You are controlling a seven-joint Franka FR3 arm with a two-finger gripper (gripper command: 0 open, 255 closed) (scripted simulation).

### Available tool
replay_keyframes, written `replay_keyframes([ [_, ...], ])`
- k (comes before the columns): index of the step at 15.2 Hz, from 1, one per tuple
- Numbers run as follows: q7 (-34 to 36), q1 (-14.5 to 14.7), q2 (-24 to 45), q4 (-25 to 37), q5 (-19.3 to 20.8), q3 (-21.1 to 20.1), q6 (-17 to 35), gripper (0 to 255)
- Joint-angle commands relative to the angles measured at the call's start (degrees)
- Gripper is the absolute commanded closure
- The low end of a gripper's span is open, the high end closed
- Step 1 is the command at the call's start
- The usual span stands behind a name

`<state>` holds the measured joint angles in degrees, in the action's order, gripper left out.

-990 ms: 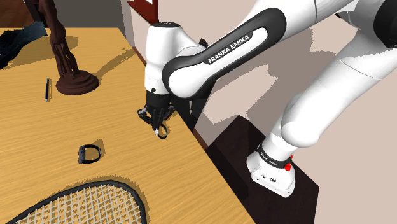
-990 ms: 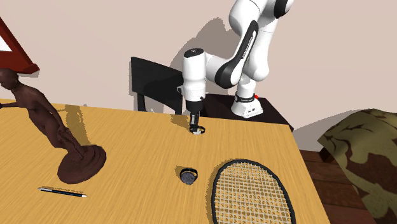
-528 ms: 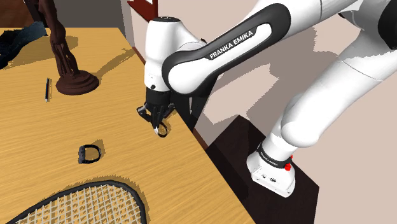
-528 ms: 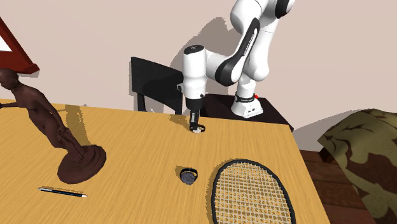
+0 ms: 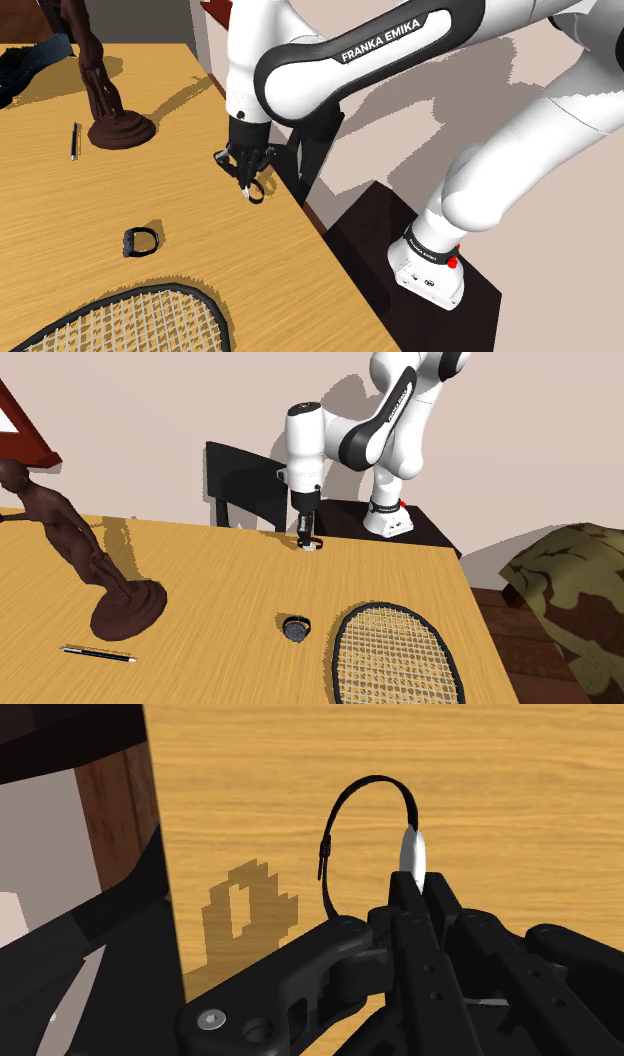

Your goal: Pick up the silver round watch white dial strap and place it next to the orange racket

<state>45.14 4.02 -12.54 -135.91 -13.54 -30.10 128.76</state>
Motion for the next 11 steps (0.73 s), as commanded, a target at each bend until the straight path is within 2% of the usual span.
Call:
replay_keyframes([
  [1,0.12,0.02,-0.56,1.12,-0.03,0.14,-1.67,255],
  [11,0.0,0.0,-3.8,6.24,-0.38,1.44,-9.86,255],
])
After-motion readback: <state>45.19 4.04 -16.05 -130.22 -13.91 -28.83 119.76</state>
